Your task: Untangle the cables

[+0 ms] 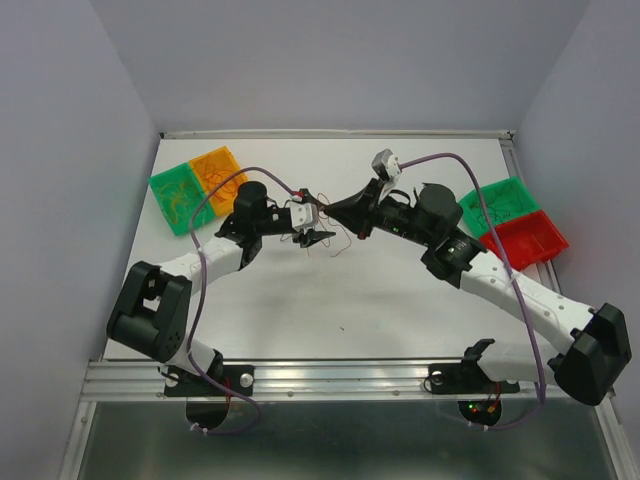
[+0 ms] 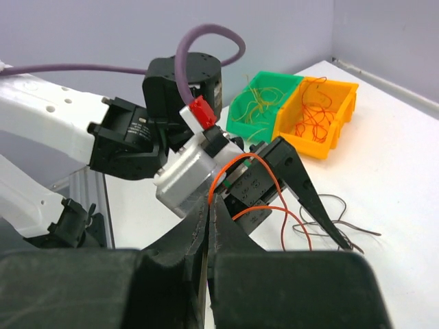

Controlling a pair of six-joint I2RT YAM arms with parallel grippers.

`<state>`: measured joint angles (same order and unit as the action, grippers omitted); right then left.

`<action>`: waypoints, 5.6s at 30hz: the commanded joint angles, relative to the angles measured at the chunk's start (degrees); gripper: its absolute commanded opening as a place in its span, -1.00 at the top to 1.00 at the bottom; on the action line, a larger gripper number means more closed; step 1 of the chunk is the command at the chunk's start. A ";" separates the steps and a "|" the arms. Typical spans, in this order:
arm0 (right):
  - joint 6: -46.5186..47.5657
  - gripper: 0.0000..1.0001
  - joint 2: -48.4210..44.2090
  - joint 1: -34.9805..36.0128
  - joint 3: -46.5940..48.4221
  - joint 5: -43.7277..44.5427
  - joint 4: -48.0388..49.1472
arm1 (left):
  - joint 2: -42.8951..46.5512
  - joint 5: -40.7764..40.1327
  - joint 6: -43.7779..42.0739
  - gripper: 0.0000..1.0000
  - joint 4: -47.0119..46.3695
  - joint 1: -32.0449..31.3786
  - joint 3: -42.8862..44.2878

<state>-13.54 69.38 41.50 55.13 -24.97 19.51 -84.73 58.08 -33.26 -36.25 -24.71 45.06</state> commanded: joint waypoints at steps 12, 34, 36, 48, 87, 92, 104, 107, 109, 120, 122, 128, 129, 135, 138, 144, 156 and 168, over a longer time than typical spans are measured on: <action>0.01 0.99 -2.41 0.52 0.24 1.50 4.05 | 0.44 1.33 1.53 -0.02 -3.03 -0.16 1.70; -1.66 0.99 -6.90 0.08 -13.55 39.37 3.52 | 6.85 1.58 8.99 1.00 10.41 12.40 7.67; -2.63 0.99 -5.23 -0.80 -13.82 39.65 3.61 | 7.73 4.13 10.49 1.00 10.41 14.07 8.11; -5.79 0.99 16.11 -1.94 -10.31 20.69 16.32 | 15.64 10.29 26.73 1.00 5.53 15.13 10.14; -5.18 -0.15 13.85 -1.77 -14.44 28.75 22.77 | -0.87 -35.73 25.07 1.00 25.60 26.11 24.10; -5.01 -0.13 13.76 -1.77 -14.62 29.10 22.68 | -1.49 -44.43 32.98 1.00 28.59 29.10 25.51; -5.18 -0.09 13.58 -1.77 -14.70 28.84 22.68 | -15.26 -47.80 40.37 1.00 45.64 29.98 40.61; -5.27 -0.08 13.06 -1.77 -15.40 29.28 22.77 | -19.33 -50.68 41.52 1.00 50.39 30.16 44.50; -5.36 -0.08 12.79 -1.86 -15.84 29.45 22.77 | -20.30 -51.93 41.52 1.00 51.63 30.42 45.38; -5.36 -0.06 12.53 -1.77 -16.38 29.28 22.77 | -24.78 -53.68 42.13 1.00 56.37 30.86 49.41; -5.53 -0.05 12.79 -1.77 -16.11 28.93 22.86 | -26.79 -54.04 43.01 1.00 57.16 30.86 52.39; -5.88 -0.05 12.36 -1.86 -16.46 28.22 22.94 | -32.33 -51.50 45.73 1.00 59.98 30.77 59.35; -5.80 -0.05 12.09 -1.86 -16.64 28.05 22.86 | -33.12 -51.06 46.08 1.00 60.94 30.86 60.23; -5.79 -0.04 10.51 -1.86 -17.95 28.05 23.03 | -39.27 -52.10 48.46 1.00 62.79 30.69 67.26; -5.62 -0.04 9.63 -1.86 -18.74 27.87 23.03 | -42.17 -52.46 49.34 1.00 63.14 30.69 70.78; -5.36 -0.04 7.87 -1.77 -20.24 28.49 22.94 | -45.43 -55.62 49.96 1.00 62.27 29.28 72.98; -5.09 -0.06 9.97 -1.86 -19.81 27.35 22.86 | -44.56 -59.05 46.71 0.83 58.66 28.58 68.94; -4.39 -0.62 28.60 -1.86 -3.04 21.03 16.44 | -29.18 -52.47 41.44 0.14 51.28 28.58 54.17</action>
<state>-18.74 92.77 40.05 43.38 -0.30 36.62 -121.73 2.74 11.60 19.05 3.84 100.29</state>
